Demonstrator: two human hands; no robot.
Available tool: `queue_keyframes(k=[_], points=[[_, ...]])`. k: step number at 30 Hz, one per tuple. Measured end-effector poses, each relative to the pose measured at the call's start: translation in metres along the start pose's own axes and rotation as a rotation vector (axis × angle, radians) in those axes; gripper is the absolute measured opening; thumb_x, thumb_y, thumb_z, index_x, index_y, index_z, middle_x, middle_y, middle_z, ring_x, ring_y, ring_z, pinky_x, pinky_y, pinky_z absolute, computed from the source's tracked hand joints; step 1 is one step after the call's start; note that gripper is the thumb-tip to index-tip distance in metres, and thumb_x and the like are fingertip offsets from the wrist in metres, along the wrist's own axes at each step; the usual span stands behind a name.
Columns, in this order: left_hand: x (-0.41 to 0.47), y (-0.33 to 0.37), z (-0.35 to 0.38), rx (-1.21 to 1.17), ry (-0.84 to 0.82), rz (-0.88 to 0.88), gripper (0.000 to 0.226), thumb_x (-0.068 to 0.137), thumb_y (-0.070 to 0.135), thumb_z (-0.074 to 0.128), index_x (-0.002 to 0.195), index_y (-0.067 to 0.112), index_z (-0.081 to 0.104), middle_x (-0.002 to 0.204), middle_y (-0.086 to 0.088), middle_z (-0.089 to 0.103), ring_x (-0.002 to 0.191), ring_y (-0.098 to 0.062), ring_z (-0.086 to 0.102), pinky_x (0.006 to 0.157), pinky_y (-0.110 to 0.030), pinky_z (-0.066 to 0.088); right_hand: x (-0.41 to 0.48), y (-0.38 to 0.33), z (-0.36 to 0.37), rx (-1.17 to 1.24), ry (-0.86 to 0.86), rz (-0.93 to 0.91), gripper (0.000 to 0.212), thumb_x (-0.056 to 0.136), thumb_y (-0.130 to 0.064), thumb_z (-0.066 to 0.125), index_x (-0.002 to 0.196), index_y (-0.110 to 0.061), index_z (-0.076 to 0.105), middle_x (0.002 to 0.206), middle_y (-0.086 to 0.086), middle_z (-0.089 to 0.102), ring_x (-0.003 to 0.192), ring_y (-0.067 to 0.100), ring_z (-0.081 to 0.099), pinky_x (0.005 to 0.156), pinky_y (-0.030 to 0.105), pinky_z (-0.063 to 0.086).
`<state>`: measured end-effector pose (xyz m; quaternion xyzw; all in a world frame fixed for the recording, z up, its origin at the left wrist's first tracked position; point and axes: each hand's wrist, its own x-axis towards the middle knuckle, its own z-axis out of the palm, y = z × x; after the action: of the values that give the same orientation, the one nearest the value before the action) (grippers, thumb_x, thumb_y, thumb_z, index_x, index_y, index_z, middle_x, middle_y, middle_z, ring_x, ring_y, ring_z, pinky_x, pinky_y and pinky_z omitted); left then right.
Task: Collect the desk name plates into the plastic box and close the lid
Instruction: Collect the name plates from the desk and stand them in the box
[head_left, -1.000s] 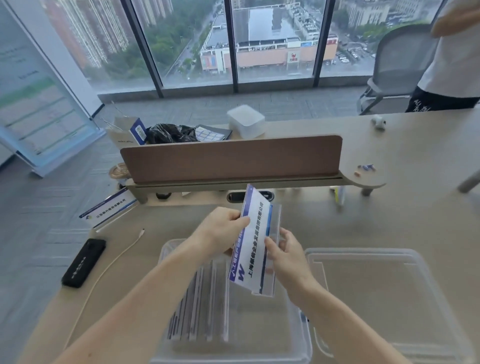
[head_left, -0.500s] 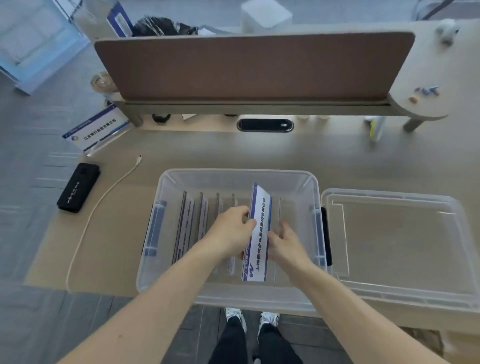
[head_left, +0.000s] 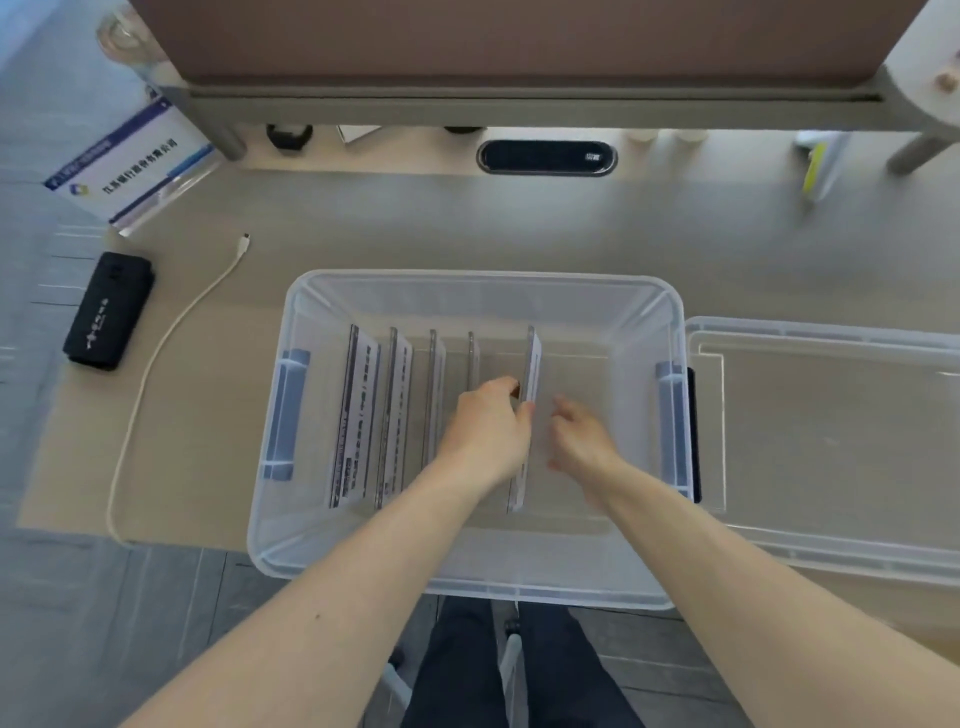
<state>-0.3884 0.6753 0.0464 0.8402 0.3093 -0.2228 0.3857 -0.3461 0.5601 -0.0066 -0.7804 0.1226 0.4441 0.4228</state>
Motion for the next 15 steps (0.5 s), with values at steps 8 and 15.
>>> queue_keyframes(k=[8, 15], points=[[0.001, -0.004, 0.000, -0.070, -0.031, -0.058, 0.040, 0.098, 0.038, 0.060, 0.133, 0.019, 0.058, 0.118, -0.008, 0.068, 0.088, -0.029, 0.073, 0.075, -0.044, 0.065, 0.005, 0.002, 0.010, 0.065, -0.072, 0.019, 0.055, 0.100, -0.014, 0.037, 0.155, -0.019, 0.033, 0.162, -0.001, 0.032, 0.146, 0.021, 0.035, 0.117, 0.047, 0.036], [0.005, -0.010, -0.005, -0.046, -0.007, -0.081, 0.041, 0.098, 0.037, 0.060, 0.134, 0.018, 0.058, 0.123, -0.010, 0.066, 0.090, -0.031, 0.073, 0.076, -0.044, 0.064, 0.008, 0.003, 0.020, 0.122, -0.092, 0.011, 0.054, 0.098, -0.016, 0.040, 0.152, -0.017, 0.039, 0.163, -0.006, 0.029, 0.146, 0.017, 0.034, 0.116, 0.049, 0.037]])
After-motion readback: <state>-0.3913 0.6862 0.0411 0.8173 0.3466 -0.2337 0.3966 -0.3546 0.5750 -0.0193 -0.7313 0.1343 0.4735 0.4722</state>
